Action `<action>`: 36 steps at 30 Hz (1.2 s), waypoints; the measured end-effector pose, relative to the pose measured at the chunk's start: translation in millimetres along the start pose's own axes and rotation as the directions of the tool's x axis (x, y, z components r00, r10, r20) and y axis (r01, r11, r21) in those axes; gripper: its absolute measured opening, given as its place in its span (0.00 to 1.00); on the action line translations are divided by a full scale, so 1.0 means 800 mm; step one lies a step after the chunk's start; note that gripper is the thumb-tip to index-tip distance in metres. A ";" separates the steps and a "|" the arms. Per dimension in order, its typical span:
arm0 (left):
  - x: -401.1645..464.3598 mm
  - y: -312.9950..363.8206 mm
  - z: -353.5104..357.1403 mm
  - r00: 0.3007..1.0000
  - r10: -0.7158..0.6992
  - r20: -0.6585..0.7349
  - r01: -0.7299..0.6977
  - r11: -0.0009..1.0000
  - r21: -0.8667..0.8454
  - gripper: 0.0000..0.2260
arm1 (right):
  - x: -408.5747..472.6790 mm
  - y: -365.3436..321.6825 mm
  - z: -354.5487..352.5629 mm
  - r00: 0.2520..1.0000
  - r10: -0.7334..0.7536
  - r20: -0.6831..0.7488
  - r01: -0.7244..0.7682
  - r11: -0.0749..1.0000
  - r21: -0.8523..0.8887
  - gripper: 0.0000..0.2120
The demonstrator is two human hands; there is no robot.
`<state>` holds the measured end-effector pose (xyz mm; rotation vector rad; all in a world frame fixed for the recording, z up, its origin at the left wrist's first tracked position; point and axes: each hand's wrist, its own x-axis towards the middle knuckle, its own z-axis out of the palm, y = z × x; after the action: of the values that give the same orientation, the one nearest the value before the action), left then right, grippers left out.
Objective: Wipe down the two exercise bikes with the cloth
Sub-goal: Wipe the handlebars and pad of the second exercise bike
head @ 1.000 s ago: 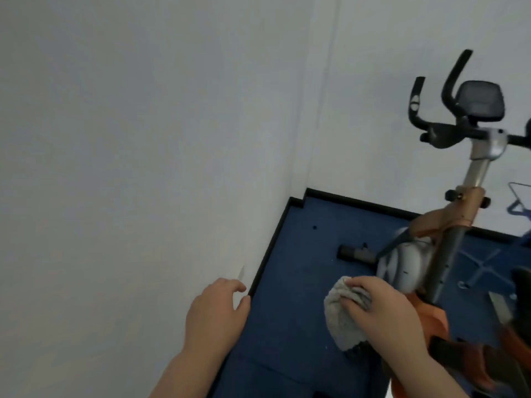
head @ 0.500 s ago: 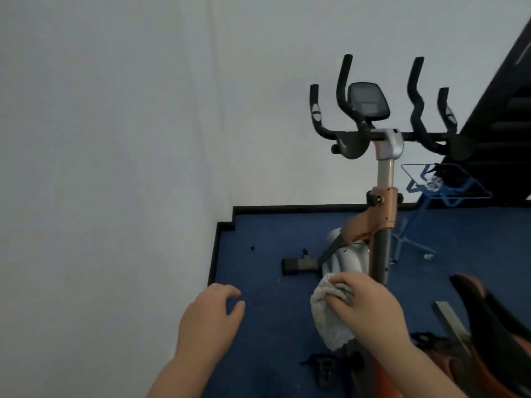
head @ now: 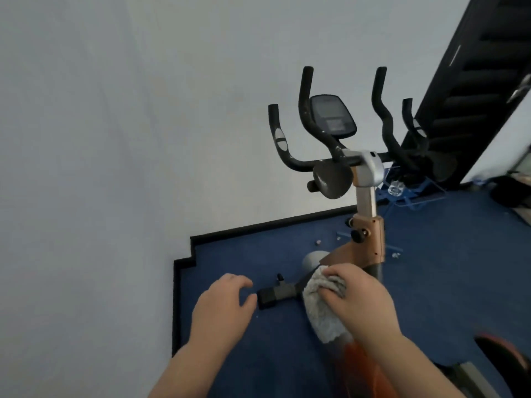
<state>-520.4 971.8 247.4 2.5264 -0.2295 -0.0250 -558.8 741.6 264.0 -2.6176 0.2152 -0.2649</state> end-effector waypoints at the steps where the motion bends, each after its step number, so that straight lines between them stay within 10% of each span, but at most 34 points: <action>1: 0.022 0.001 -0.005 0.999 0.030 0.022 -0.030 1.000 0.008 0.11 | 0.012 -0.004 0.003 0.999 0.039 -0.012 -0.039 0.999 0.003 0.12; 19: 0.268 0.086 0.002 0.905 0.420 0.069 -0.413 0.905 -0.104 0.16 | 0.149 0.022 -0.031 0.887 0.366 -0.282 -0.366 0.929 0.054 0.11; 27: 0.305 0.146 0.036 0.896 0.442 -0.034 -0.439 0.875 -0.203 0.25 | 0.209 0.065 -0.087 0.886 0.217 -0.411 -0.195 0.976 0.096 0.11; 36: 0.304 0.146 0.064 0.920 0.388 -0.060 -0.386 0.866 -0.316 0.36 | 0.312 0.043 -0.050 0.895 -0.286 -0.341 0.260 0.958 -0.123 0.09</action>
<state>-302.6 806.9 279.9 2.1129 -0.6776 0.0837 -329.5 643.1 318.3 -2.6511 -0.0268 -0.8482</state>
